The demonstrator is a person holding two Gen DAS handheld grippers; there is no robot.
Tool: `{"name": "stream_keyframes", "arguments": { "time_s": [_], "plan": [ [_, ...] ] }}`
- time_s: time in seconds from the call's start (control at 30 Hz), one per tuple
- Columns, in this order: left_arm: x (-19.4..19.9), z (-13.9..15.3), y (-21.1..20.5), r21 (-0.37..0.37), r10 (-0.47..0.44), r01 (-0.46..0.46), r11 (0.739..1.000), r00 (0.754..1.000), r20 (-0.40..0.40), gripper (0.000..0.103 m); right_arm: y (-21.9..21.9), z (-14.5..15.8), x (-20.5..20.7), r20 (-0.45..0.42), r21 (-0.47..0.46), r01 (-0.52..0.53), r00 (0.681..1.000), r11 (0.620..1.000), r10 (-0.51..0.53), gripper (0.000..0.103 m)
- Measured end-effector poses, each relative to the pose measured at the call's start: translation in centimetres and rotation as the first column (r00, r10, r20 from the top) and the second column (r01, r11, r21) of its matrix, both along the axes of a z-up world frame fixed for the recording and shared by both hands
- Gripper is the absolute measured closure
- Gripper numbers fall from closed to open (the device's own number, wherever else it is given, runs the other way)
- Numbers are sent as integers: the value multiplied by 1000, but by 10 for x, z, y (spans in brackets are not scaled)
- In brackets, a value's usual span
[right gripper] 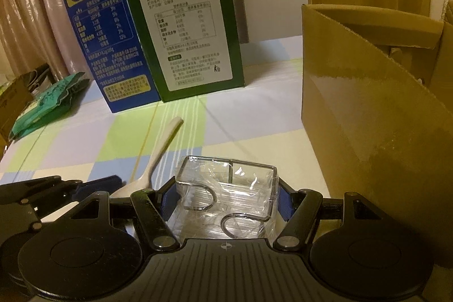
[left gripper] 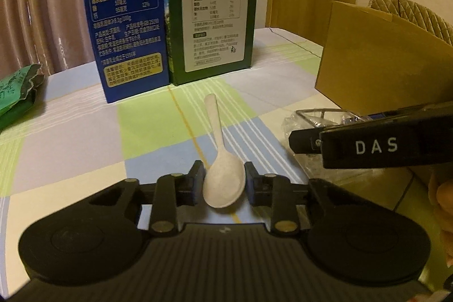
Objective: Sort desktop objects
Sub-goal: 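Grasp the white plastic spoon with the left tool while the right tool holds the case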
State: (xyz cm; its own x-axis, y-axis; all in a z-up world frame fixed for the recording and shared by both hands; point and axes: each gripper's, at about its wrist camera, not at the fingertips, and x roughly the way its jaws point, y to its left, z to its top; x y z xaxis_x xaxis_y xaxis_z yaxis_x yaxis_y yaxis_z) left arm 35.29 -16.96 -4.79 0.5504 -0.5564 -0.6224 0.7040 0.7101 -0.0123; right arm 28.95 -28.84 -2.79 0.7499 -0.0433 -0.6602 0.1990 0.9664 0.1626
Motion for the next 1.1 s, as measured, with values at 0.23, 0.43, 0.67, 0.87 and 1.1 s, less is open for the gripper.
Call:
{"name": "stream_keyframes", "arguments": {
  "time_s": [0.23,0.43,0.67,0.87,1.1],
  "plan": [
    [-18,7,24,27,63,-62,998,997,-53,96,8,1,-7,-15,-4,-26,1000,1000,26,38],
    [-64,14,53,113,70,-64,992,996,-54,96,25,5,-37,-57,17,-72,996,997,72,38],
    [-152,26,84,239,18,-10,971,999,-33,96,53,39,-96,-37,80,-136,990,987,139,38],
    [-216,32,110,258,21,-16,966,1000,-16,93,73,42,-169,-46,85,-179,982,980,183,38],
    [-262,36,134,143,57,-59,988,998,17,57,70,13,-229,-123,96,-128,982,987,140,38]
  ]
}}
